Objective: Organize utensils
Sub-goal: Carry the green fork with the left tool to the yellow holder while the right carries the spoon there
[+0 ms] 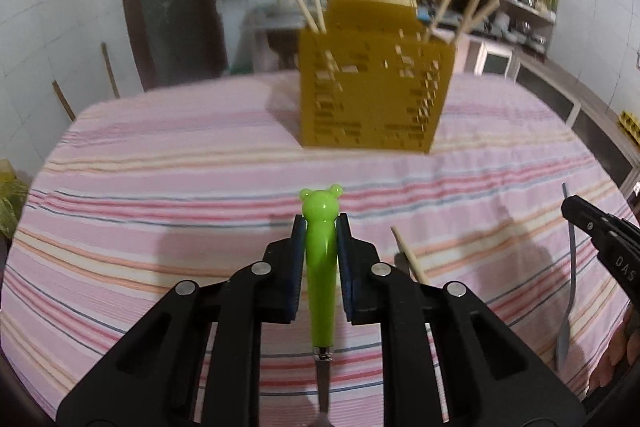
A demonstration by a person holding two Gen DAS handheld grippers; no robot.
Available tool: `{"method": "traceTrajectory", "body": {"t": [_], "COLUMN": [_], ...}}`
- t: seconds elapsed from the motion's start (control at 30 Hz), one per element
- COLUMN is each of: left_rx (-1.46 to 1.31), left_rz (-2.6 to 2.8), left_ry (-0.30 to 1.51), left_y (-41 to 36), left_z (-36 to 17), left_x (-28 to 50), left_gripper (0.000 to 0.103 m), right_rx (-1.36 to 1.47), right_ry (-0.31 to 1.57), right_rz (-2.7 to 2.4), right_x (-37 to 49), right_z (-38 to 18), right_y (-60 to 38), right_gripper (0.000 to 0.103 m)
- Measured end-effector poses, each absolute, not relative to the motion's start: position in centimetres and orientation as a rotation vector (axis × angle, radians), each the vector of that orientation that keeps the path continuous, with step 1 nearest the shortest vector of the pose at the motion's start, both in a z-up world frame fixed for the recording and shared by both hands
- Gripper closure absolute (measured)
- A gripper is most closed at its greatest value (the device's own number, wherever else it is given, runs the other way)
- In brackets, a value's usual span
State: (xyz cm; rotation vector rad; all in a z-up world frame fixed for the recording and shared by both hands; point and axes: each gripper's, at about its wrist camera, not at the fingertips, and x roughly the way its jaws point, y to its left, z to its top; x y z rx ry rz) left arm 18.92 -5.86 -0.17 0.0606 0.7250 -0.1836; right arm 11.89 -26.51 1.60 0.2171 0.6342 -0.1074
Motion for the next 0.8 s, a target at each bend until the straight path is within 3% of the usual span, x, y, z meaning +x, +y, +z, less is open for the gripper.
{"method": "traceTrajectory", "body": {"t": [0.33,0.8], "left_rx": [0.039,0.003], "left_rz": [-0.165,-0.165], "left_ry": [0.528,0.417], "left_y": [-3.1,-1.1], "left_z": [3.9,6.4], "left_x": [16.2,14.9], "left_gripper": [0.089,0.089], "right_rx": [0.221,0.196], "right_ry": [0.479,0.428], "right_rz": [-0.1,-0.093], "right_x": [10.7,9.9], "right_z": [4.2,5.0], "right_y": [-25.7,-24.7], "right_gripper": [0.096,0.096]}}
